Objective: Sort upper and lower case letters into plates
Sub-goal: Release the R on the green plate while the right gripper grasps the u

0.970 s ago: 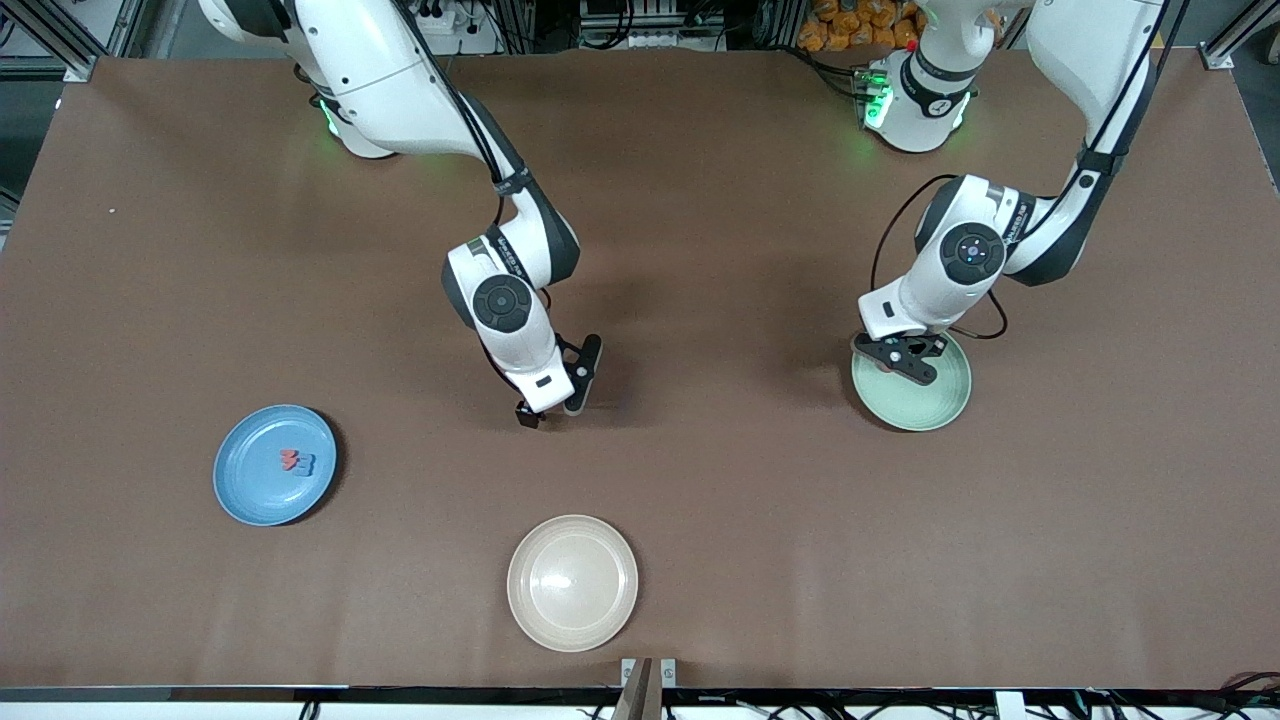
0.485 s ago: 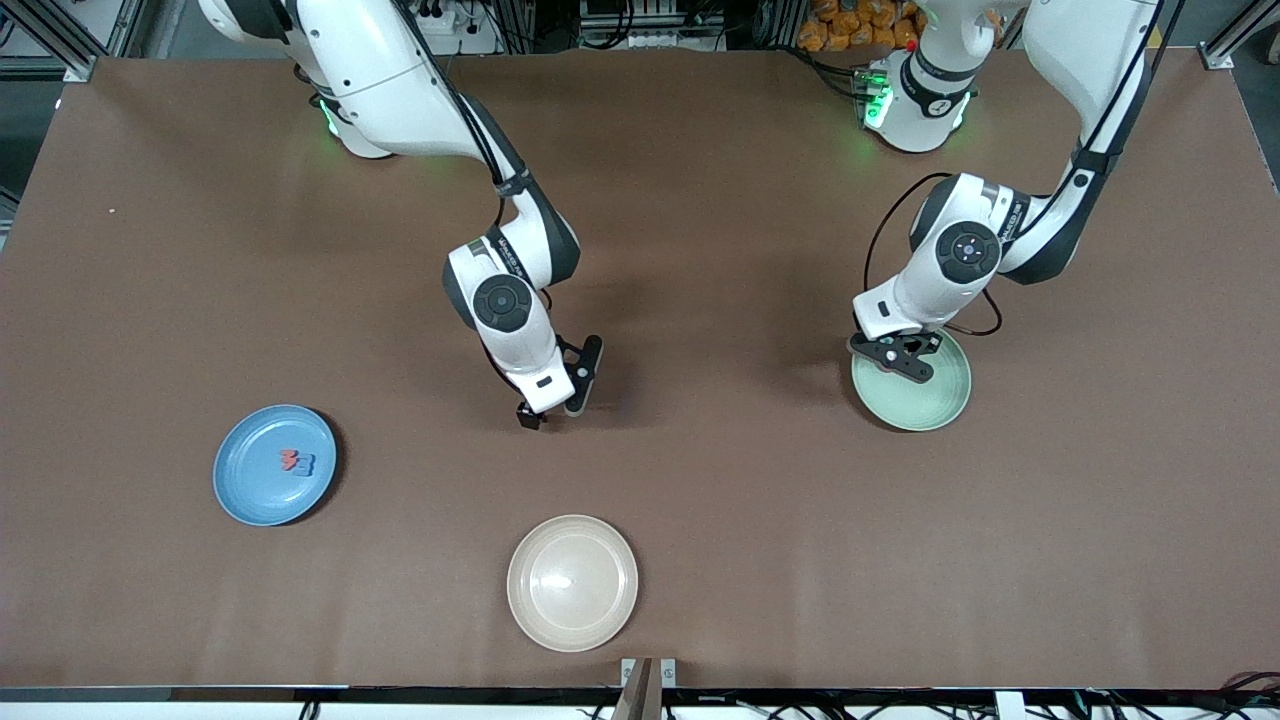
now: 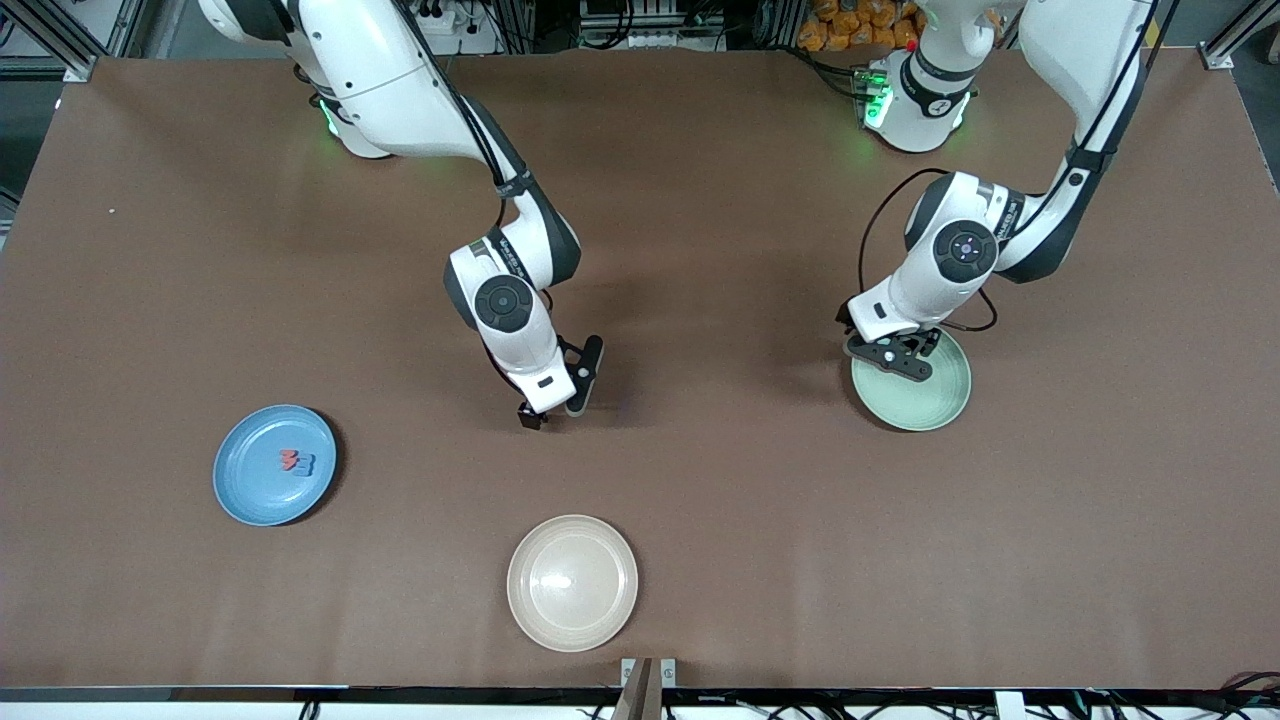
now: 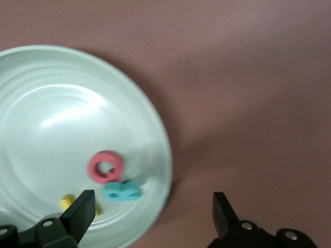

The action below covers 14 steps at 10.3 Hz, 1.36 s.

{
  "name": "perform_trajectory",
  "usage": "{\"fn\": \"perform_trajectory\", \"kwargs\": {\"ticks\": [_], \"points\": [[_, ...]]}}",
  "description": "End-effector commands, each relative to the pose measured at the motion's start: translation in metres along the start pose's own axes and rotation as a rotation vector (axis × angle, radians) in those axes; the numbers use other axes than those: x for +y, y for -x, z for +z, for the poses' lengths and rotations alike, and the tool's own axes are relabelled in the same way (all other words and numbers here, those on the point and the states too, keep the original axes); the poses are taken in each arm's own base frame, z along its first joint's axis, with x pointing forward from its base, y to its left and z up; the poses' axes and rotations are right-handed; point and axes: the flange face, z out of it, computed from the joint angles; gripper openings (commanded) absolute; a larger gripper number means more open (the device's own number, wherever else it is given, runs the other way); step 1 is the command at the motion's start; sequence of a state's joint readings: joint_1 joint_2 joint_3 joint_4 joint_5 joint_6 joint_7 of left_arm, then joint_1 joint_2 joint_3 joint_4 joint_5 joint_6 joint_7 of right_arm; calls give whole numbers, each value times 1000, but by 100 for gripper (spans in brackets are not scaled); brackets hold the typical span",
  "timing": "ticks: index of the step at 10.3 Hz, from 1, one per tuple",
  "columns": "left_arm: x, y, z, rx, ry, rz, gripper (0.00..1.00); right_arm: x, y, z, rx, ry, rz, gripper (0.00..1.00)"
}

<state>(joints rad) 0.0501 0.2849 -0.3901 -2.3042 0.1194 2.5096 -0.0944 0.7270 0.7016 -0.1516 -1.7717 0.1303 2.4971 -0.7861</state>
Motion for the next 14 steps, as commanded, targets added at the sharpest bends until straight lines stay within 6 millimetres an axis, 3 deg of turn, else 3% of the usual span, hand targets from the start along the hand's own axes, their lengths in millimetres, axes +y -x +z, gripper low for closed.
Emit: {"fn": "perform_trajectory", "kwargs": {"ticks": [1,2,5,6,7,12,14], "points": [[36,-17,-12,20,75,-186,100,0,-5,2,6,1,-7,100],[48,-21,-15,24,78,-218,100,-2,-7,1,8,1,-11,100],[59,-32,-23,-5,78,-243,100,-3,-8,1,8,2,-19,100],[64,-35,-26,-14,77,-259,100,-2,-9,-1,12,6,-23,34],[64,-35,-24,-19,77,-264,100,-2,-9,-1,12,6,-25,0],[66,-43,-28,-10,88,-275,100,2,-5,-3,4,-2,-30,0],[99,-52,-29,-7,109,-318,100,4,-5,-9,9,1,-26,0]]}}
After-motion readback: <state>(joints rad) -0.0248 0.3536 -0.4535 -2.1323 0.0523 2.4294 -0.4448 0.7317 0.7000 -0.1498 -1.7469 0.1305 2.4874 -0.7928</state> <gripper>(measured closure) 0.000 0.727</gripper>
